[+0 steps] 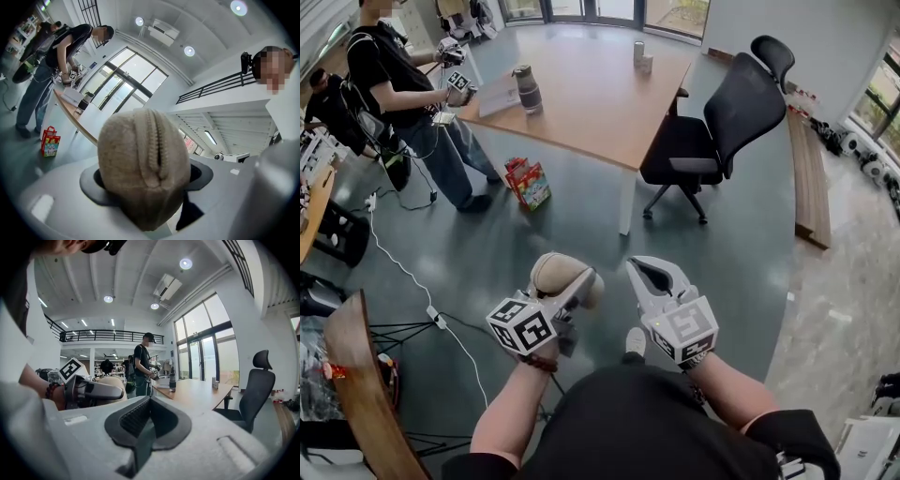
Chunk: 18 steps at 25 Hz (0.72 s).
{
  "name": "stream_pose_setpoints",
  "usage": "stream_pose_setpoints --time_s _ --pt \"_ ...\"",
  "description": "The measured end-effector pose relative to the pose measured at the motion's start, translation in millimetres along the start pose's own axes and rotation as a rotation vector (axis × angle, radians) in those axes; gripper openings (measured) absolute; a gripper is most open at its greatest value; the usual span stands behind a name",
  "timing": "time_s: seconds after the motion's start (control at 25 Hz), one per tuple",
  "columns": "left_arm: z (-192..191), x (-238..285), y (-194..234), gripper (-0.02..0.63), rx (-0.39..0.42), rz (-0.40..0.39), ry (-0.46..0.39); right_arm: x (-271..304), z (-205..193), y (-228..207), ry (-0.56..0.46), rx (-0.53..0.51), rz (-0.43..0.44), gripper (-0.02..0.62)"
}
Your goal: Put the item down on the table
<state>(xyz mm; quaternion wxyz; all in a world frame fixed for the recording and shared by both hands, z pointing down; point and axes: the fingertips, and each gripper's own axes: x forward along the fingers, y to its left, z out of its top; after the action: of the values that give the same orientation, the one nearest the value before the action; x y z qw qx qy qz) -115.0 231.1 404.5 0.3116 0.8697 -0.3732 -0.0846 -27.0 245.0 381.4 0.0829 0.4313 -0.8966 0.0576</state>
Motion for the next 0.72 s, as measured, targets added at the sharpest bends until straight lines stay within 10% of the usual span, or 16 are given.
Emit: stream_pose_setpoints --time_s 0.72 --pt "23 106 15 0.367 -0.111 0.018 -0.031 30 14 -95 -0.009 -0.016 0.051 -0.008"
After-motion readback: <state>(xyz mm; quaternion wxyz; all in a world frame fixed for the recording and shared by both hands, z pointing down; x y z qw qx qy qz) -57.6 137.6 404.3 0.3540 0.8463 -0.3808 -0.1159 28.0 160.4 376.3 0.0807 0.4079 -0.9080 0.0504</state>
